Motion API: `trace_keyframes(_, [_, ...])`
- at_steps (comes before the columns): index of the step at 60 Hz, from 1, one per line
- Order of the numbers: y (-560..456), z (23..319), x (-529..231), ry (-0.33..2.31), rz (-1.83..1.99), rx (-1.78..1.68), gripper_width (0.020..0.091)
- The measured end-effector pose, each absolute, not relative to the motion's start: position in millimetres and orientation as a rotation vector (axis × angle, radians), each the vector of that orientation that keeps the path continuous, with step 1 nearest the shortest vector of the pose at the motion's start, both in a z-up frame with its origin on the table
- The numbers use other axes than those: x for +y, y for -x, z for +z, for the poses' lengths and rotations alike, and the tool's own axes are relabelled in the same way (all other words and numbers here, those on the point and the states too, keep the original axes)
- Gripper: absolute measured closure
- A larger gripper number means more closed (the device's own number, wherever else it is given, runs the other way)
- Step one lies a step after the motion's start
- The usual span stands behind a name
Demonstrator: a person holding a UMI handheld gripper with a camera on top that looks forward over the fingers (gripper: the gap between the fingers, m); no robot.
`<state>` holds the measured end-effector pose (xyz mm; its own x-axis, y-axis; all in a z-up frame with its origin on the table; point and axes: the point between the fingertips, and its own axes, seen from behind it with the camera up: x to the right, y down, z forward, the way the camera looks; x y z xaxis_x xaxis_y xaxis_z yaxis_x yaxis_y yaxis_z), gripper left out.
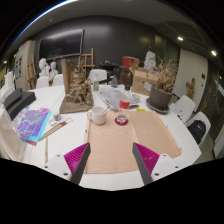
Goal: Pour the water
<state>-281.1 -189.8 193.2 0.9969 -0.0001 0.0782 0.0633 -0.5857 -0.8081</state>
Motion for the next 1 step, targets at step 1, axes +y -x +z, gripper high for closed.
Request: trace_keyframes(1, [281.4,193.9,-189.1,2.194,-0.085,-0.048,0.0243])
